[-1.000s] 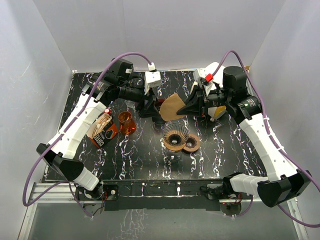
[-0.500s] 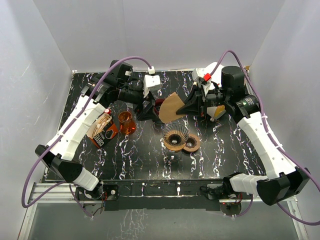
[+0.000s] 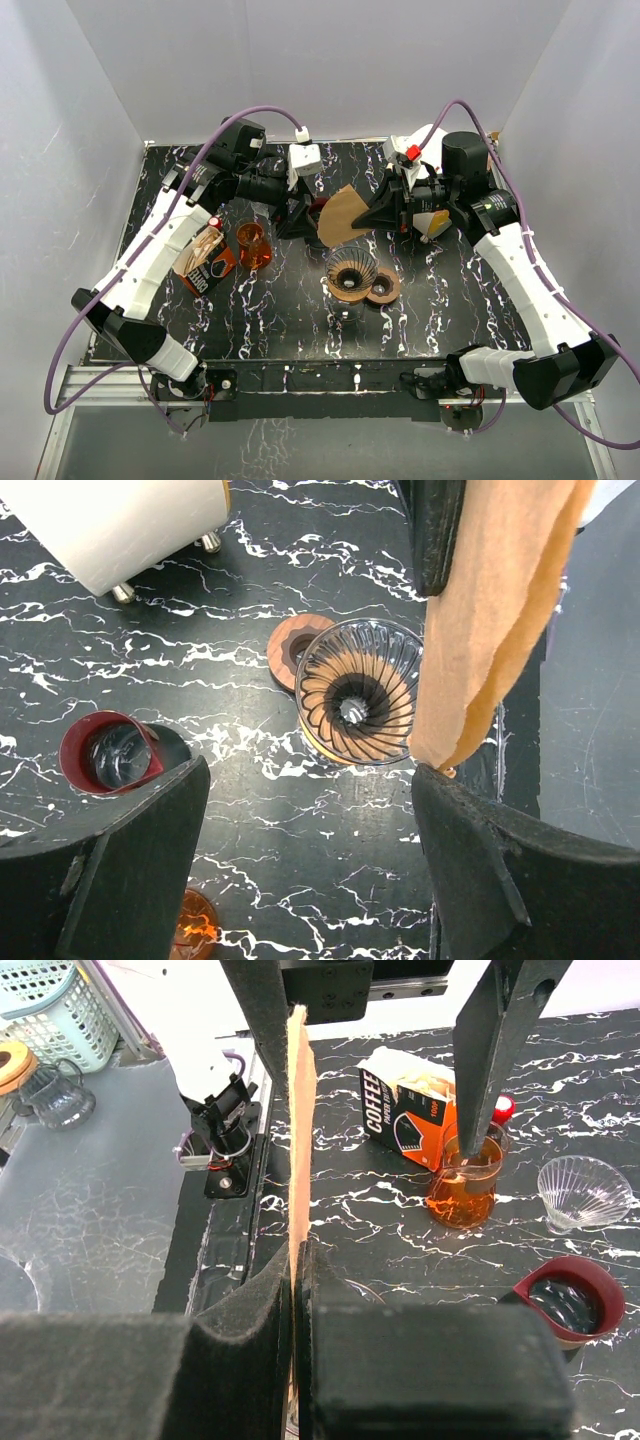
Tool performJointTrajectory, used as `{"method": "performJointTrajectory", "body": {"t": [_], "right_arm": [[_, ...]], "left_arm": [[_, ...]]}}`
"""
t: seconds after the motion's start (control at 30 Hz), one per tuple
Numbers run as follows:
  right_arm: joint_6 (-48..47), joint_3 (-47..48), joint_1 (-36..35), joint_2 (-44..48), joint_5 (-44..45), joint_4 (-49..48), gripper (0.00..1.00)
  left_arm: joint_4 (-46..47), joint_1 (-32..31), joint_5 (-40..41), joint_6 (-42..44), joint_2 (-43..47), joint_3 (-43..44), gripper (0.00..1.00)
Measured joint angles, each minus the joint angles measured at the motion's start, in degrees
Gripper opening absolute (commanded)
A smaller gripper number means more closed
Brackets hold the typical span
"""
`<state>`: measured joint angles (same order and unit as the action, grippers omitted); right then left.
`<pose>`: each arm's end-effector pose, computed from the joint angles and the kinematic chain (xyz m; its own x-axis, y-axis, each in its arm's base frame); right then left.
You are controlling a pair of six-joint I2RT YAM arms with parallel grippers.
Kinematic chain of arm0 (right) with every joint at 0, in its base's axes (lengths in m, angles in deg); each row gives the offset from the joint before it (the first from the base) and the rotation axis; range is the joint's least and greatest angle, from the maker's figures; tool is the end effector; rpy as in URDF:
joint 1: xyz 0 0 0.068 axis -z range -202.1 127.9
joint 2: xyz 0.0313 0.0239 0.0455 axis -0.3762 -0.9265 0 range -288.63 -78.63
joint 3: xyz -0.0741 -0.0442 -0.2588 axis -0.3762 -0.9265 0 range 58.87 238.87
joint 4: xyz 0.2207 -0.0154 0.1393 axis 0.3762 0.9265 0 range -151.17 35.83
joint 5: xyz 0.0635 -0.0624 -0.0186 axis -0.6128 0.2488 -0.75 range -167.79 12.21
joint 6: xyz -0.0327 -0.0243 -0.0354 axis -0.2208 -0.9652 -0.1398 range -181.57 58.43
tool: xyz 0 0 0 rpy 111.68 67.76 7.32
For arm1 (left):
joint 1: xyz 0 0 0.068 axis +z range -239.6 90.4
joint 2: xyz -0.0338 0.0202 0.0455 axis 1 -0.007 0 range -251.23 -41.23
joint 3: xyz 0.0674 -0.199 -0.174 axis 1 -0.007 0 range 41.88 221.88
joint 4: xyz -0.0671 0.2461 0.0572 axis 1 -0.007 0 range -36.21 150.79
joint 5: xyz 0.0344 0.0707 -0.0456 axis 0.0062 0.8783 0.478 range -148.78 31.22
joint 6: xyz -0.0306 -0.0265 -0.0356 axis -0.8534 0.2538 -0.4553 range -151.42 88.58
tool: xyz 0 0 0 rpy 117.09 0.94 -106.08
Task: Place the coffee filter in the dripper
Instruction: Place the coffee filter in the coffee dripper.
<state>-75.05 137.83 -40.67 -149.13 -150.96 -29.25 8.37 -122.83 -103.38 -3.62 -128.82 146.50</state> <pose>0.2192 0.1096 0.4241 -0.1513 -0.1222 -0.9809 -0.9871 -0.0346 0.1566 0.2426 -0.1888 0.4489 -0.0233 0.4123 -0.9108 0.9947 0.1013 0.0204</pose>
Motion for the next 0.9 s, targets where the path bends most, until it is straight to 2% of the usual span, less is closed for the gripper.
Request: {"method": "performJointTrajectory", "body": {"t": [0.73, 0.9], "right_arm": [[0.09, 0.0, -0.07, -0.85, 1.7, -0.02, 0.0], [0.04, 0.0, -0.07, -0.85, 1.88, 0.0, 0.0]], "left_arm": [[-1.14, 0.0, -1.07, 1.05, -1.2, 2.64, 0.78], [-1.57, 0.0, 0.52, 2.03, -1.73, 2.64, 0.83]]}}
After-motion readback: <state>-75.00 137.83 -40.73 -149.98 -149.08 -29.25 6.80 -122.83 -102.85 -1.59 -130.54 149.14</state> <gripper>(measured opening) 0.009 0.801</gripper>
